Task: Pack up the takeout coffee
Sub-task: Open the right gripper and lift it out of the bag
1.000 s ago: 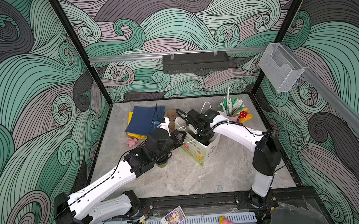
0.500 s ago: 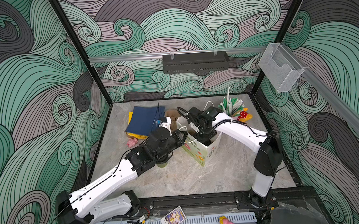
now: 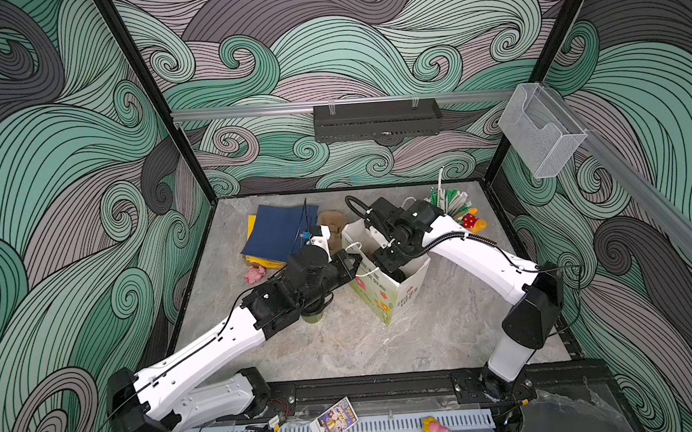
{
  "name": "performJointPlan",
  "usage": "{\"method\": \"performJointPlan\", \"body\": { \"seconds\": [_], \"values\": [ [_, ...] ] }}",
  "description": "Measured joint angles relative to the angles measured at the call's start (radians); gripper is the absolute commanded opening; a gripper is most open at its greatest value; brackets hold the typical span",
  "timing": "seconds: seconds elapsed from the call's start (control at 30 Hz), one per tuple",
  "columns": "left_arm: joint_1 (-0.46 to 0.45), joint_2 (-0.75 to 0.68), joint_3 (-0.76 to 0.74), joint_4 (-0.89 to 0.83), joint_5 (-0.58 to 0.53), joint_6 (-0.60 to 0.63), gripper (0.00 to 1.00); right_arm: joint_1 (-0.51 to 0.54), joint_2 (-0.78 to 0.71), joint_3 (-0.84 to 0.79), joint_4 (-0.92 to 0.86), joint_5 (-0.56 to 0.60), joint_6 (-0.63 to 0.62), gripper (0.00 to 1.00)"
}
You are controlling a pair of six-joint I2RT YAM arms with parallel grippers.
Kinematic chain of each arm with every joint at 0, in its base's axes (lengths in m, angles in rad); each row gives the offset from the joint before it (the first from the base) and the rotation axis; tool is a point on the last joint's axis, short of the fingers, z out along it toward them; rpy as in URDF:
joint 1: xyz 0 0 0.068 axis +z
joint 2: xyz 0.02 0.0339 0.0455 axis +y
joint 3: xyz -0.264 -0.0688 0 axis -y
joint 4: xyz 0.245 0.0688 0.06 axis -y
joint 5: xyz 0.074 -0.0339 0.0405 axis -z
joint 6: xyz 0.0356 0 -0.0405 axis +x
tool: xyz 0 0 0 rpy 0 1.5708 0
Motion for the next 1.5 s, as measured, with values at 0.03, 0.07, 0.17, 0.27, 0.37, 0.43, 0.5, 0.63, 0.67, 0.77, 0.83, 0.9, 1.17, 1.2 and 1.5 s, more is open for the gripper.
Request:
{"method": "performJointPlan", "body": {
  "seconds": [0.03,0.07,0.17,0.27,0.37,0.43,0.5,0.63,0.67,0.77,0.83,0.9,1.17,1.2,1.5],
  "values": [
    [0.000,0.001,0.000,0.000,0.000,0.000,0.00,0.000,-0.001,0.005,0.001,0.007,0.004,0.84],
    [0.000,0.003,0.000,-0.001,0.000,0.000,0.00,0.000,-0.002,0.010,0.000,0.015,0.008,0.84],
    [0.000,0.005,0.000,-0.005,0.000,-0.003,0.00,0.001,-0.012,0.029,0.000,0.036,0.023,0.82],
    [0.000,0.005,0.000,-0.006,0.000,-0.004,0.00,0.005,-0.033,0.069,0.002,0.056,0.032,0.82],
    [0.000,0.005,0.000,-0.007,0.000,-0.007,0.00,0.018,-0.068,0.118,0.006,0.069,0.037,0.81],
    [0.000,0.005,0.000,-0.007,0.000,-0.008,0.00,0.033,-0.098,0.150,0.013,0.076,0.040,0.81],
    [0.000,0.005,0.000,-0.007,0.000,-0.008,0.08,0.047,-0.125,0.170,0.018,0.079,0.043,0.80],
    [0.000,0.003,0.000,-0.010,-0.002,-0.006,0.33,0.085,-0.186,0.202,0.021,0.083,0.056,0.79],
    [0.000,0.001,0.000,-0.017,-0.004,-0.002,0.40,0.095,-0.206,0.205,0.021,0.083,0.063,0.79],
    [-0.001,-0.010,0.026,-0.083,-0.017,0.026,0.52,0.117,-0.290,0.189,0.023,0.082,0.103,0.79],
    [-0.002,-0.027,0.067,-0.151,-0.035,0.061,0.58,0.124,-0.392,0.128,0.032,0.080,0.147,0.79],
    [-0.002,-0.060,0.105,-0.211,-0.063,0.110,0.61,0.124,-0.504,0.048,0.033,0.082,0.199,0.78],
    [0.000,-0.100,0.324,-0.439,-0.222,0.441,0.75,0.122,-0.806,-0.279,0.052,0.065,0.422,0.75],
    [0.002,-0.077,0.365,-0.457,-0.233,0.486,0.76,0.123,-0.803,-0.300,0.060,0.060,0.442,0.74],
    [0.183,0.279,0.659,-0.594,-0.070,0.835,0.80,0.150,-0.714,-0.345,0.130,0.136,0.642,0.72]
  ]
}}
